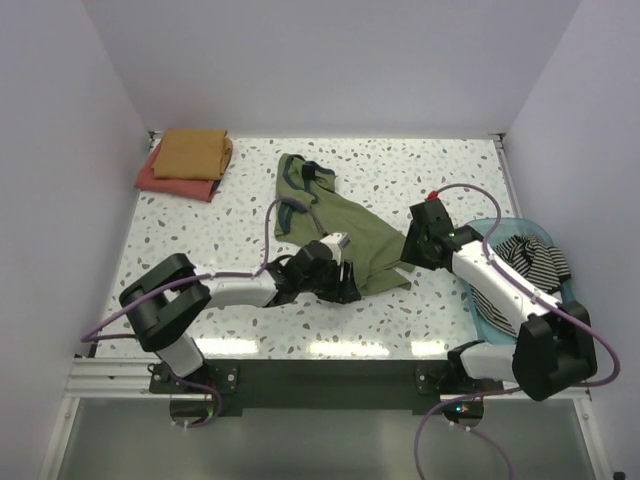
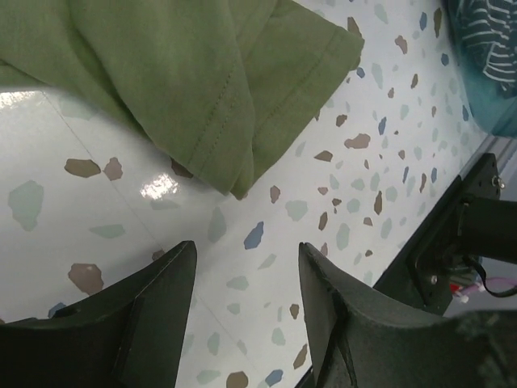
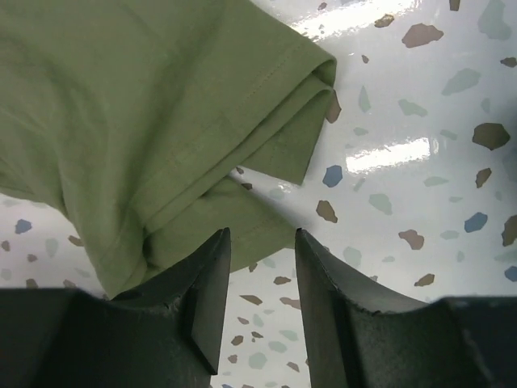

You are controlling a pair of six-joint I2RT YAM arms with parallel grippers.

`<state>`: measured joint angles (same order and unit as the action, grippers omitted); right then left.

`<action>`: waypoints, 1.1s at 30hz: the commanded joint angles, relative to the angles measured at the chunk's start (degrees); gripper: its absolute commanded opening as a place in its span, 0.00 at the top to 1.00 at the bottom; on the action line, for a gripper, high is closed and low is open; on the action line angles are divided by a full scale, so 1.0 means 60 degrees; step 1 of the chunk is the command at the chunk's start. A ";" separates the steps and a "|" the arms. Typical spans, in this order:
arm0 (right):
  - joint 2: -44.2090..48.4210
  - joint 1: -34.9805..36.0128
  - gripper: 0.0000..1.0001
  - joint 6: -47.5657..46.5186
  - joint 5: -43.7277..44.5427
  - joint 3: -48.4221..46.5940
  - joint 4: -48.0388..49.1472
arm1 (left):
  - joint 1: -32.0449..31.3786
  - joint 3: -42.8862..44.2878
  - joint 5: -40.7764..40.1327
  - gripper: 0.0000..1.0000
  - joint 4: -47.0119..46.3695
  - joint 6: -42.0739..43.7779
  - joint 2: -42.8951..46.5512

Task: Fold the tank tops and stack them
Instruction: Flatten the tank top out

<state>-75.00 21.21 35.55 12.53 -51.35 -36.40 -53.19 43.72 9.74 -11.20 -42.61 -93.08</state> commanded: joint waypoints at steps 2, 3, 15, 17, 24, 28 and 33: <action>0.0781 0.0039 0.59 0.0681 -0.0449 0.0618 0.1013 | -0.0202 0.0680 -0.1576 0.41 -0.0550 -0.0515 -0.0671; 0.0811 0.0039 0.59 0.0710 -0.0391 0.0866 0.1028 | -0.0217 0.0754 -0.1608 0.41 -0.0579 -0.0574 -0.0790; -0.0344 -0.0078 0.50 0.1033 0.0767 0.1103 0.1672 | -0.0261 0.2307 -0.3791 0.64 0.0650 -0.0486 -0.1933; -0.0609 -0.0181 0.51 0.1004 0.0694 0.1015 0.1833 | -0.0247 0.2351 -0.3878 0.75 0.0768 -0.0472 -0.1948; -0.1634 -0.0210 0.64 0.1106 0.0342 0.0970 0.2434 | 0.0192 0.2088 -0.3938 0.92 0.1266 -0.0326 -0.1407; -0.1986 -0.0210 0.74 0.1194 0.0693 0.1030 0.2668 | 0.0763 0.1592 -0.3806 0.95 0.1485 -0.0179 -0.0778; -0.2148 -0.0210 1.00 0.1179 0.1001 0.0606 0.2318 | 0.1846 0.1004 -0.3586 0.96 0.2229 0.0113 0.0759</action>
<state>-87.05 20.18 41.74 15.59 -44.99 -22.68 -45.47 50.89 -10.85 -0.86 -44.12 -94.80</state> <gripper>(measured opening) 0.016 0.103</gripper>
